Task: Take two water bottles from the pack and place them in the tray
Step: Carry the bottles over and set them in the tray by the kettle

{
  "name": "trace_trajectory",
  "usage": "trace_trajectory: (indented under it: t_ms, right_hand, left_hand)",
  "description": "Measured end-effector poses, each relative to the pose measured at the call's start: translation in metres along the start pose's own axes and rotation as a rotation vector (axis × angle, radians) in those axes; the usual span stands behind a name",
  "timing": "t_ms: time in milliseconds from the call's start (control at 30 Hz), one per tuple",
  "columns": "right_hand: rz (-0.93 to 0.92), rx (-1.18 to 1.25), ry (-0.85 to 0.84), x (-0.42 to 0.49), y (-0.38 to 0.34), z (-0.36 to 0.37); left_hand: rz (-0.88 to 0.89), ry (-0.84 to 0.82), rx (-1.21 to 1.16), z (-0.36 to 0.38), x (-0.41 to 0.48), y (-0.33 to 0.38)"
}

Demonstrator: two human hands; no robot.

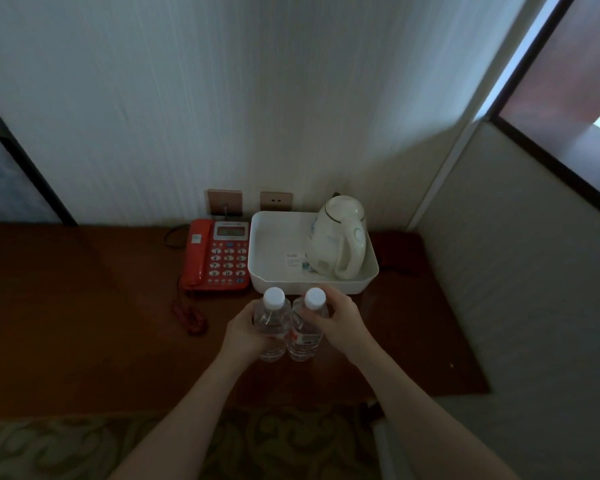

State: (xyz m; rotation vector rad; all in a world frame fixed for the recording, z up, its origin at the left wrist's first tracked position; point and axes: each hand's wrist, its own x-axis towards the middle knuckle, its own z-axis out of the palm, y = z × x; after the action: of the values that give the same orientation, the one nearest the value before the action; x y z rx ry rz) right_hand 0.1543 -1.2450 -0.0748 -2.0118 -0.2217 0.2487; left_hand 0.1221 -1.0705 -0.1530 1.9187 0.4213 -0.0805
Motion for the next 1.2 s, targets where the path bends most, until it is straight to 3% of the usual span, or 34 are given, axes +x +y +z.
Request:
trace_trajectory:
  t_ms: [167, 300, 500, 600, 733, 867, 1000, 1200]
  right_hand:
    - [0.03, 0.013, -0.078, 0.005, 0.0, 0.001]
    - [0.032, -0.001, -0.085, 0.006, -0.002, -0.001]
    - [0.005, -0.126, -0.133, 0.01, -0.005, -0.005]
    - [-0.08, -0.271, -0.131, 0.008, -0.008, -0.005]
    - [-0.335, -0.637, -0.041, 0.001, -0.012, -0.009]
    - [-0.385, -0.875, 0.027, 0.0, -0.021, -0.009]
    - [-0.314, -0.931, -0.067, 0.007, -0.028, -0.007]
    - [-0.234, -0.839, -0.147, 0.02, -0.042, -0.007]
  left_hand:
    - [-0.033, -0.094, 0.024, -0.004, 0.009, -0.003]
    - [0.093, -0.188, 0.116, -0.008, 0.009, 0.002]
    - [0.146, -0.329, -0.18, -0.027, 0.008, 0.018]
    - [0.195, -0.237, 0.097, -0.041, -0.002, 0.034]
    - [0.484, -0.045, 0.633, -0.052, -0.013, 0.066]
    - [0.499, -0.063, 0.94, -0.048, -0.01, 0.091]
    - [0.487, -0.212, 0.924, -0.044, -0.007, 0.093]
    - [0.518, -0.25, 0.857, -0.054, 0.003, 0.094]
